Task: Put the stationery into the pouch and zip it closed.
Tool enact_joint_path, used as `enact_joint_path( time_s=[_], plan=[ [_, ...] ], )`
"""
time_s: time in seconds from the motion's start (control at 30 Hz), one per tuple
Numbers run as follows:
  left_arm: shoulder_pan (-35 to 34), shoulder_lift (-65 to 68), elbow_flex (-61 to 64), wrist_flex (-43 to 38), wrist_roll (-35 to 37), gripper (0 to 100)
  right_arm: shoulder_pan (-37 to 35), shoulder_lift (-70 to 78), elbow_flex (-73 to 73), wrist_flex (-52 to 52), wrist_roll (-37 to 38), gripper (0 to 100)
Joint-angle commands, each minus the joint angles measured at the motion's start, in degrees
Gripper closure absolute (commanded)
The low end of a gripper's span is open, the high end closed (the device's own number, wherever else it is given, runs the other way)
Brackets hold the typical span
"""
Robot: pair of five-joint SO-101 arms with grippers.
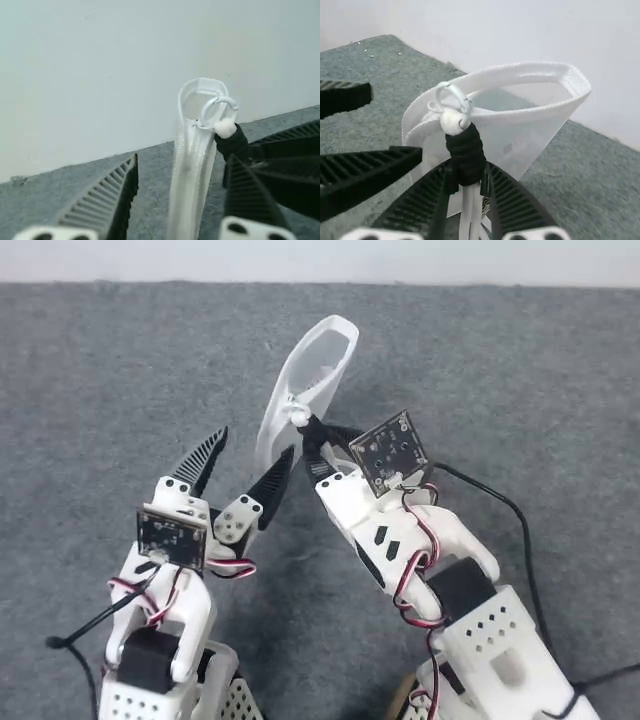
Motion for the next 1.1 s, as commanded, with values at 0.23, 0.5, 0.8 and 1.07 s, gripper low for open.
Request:
enact_joint_path(
  time_s=[0.23, 0.5, 0.8, 1.07],
  plan=[
    [0.09, 4.22, -1.63, -1.85, -1.58, 75, 0.57, -9.63, -0.53, 4.35, 3.08, 99.3],
    [0.7, 22.77, -10.68, -1.67, -1.58, 75, 0.57, -9.71, 0.53, 4.0, 3.16, 99.3],
    [4.66, 21.54, -10.68, -4.48, -4.31, 75, 0.57, -9.71, 0.62, 4.26, 3.08, 99.3],
    [4.75, 31.21, -15.08, -7.21, -4.48, 78, 0.57, -9.71, 0.62, 4.35, 2.81, 99.3]
  ],
)
